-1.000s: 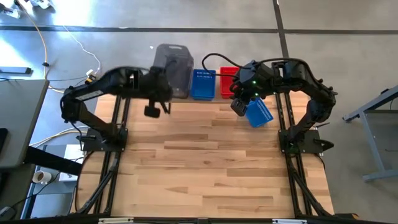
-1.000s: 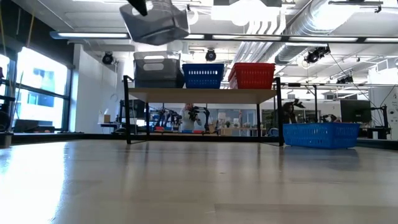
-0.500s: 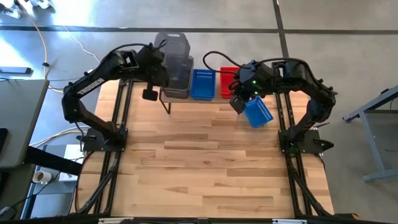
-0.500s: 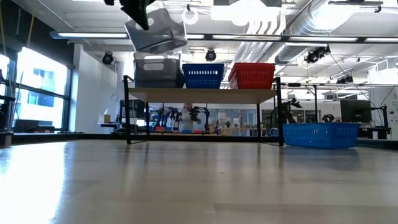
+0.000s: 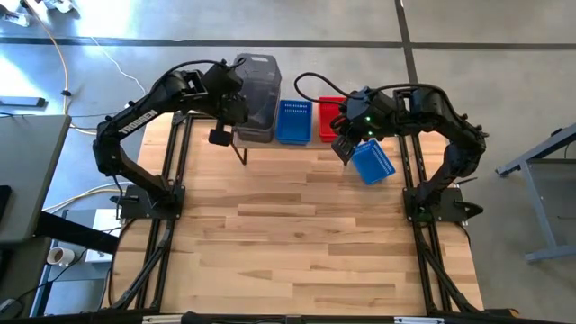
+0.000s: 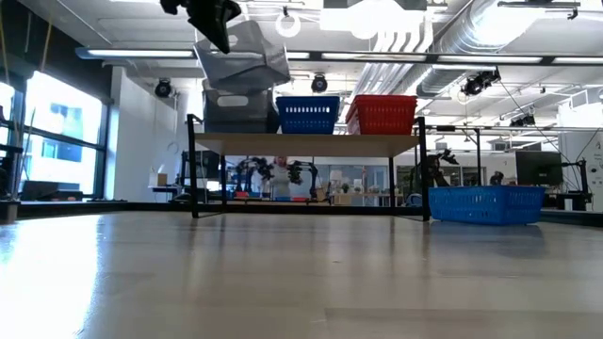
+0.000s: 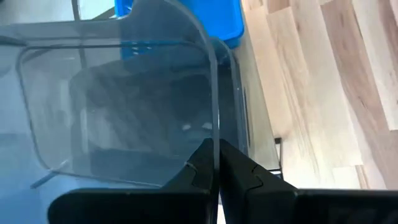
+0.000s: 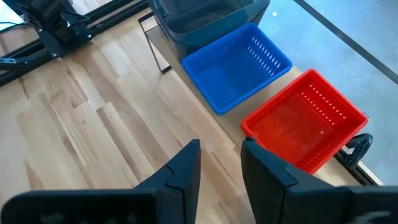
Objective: Stack baskets on shelf by color
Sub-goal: Stack the black bin on top of the black bin on the shelf
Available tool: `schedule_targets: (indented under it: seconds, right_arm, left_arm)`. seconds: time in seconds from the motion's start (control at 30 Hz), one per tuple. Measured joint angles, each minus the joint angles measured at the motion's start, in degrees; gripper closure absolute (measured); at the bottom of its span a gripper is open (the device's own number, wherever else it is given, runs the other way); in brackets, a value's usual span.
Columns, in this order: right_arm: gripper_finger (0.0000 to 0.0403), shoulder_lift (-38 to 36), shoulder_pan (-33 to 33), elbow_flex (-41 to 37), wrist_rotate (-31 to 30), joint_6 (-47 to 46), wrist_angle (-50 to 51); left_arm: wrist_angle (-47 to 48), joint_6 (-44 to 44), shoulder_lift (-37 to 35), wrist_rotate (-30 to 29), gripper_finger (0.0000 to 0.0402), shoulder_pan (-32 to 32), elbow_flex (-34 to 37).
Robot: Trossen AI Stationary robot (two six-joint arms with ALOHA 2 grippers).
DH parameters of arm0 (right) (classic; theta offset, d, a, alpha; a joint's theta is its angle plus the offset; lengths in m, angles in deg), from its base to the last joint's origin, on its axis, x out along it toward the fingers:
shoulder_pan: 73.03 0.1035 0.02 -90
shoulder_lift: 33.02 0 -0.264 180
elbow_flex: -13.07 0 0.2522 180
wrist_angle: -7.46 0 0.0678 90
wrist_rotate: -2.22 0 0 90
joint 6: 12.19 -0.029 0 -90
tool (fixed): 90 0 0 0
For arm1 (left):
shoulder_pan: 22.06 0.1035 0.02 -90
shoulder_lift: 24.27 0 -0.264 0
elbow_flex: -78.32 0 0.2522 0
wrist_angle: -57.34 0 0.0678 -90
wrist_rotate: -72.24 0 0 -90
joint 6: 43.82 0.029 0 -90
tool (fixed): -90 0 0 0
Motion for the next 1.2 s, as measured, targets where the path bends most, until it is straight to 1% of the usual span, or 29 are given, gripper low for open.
schedule_targets:
  seconds: [0.47,0.73,0.87,1.2]
  right_arm:
    - [0.0302,0.0,0.0,0.0,0.1,-0.2,0.0]
    - [0.0302,0.0,0.0,0.0,0.2,0.3,0.0]
    - [0.0302,0.0,0.0,0.0,0.2,0.3,0.0]
    - [0.0302,0.0,0.0,0.0,0.2,0.5,0.0]
  left_arm:
    - [1.5,-3.4,4.0,-1.8,0.0401,0.0,0.0]
    - [1.7,-4.7,4.1,-2.0,0.0401,0.0,0.0]
    - [1.7,-6.1,4.1,-0.8,0.0401,0.0,0.0]
    - [1.7,-7.5,4.1,-0.6,0.0401,-0.2,0.0]
